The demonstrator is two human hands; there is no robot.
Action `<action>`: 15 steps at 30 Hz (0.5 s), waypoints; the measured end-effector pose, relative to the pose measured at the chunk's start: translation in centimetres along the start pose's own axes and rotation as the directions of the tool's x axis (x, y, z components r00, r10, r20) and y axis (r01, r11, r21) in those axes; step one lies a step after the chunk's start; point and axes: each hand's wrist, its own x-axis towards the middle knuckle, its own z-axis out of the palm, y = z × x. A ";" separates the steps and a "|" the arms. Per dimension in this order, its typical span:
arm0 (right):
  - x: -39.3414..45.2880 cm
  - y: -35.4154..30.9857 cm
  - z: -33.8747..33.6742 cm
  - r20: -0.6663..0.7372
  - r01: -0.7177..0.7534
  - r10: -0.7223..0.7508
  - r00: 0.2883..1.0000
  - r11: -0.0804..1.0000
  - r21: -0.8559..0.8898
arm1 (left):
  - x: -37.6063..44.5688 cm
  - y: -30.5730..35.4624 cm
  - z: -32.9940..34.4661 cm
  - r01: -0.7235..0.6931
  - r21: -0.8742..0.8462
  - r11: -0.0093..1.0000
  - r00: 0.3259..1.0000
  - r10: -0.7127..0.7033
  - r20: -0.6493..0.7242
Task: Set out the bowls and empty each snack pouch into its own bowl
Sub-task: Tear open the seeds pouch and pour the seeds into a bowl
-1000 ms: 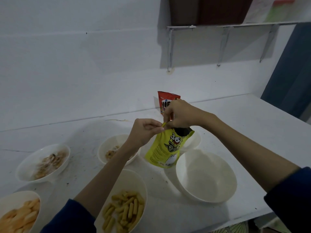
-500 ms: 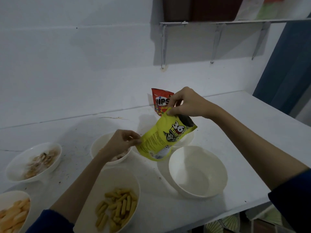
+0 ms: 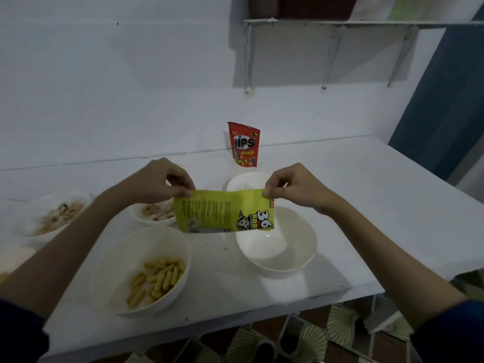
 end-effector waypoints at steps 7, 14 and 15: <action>-2.4 3.0 0.8 -0.165 0.059 -0.070 0.984 0.996 -0.069 | -0.5 4.4 1.5 0.121 0.080 0.989 0.990 -0.115 -0.076; -3.2 4.2 0.4 -0.136 0.051 -0.083 0.987 0.974 -0.221 | -1.3 7.0 2.6 0.175 0.134 0.975 0.979 -0.157 -0.133; -3.3 4.3 0.4 -0.138 0.047 -0.081 0.987 0.972 -0.231 | -1.3 7.3 2.6 0.170 0.142 0.975 0.980 -0.152 -0.129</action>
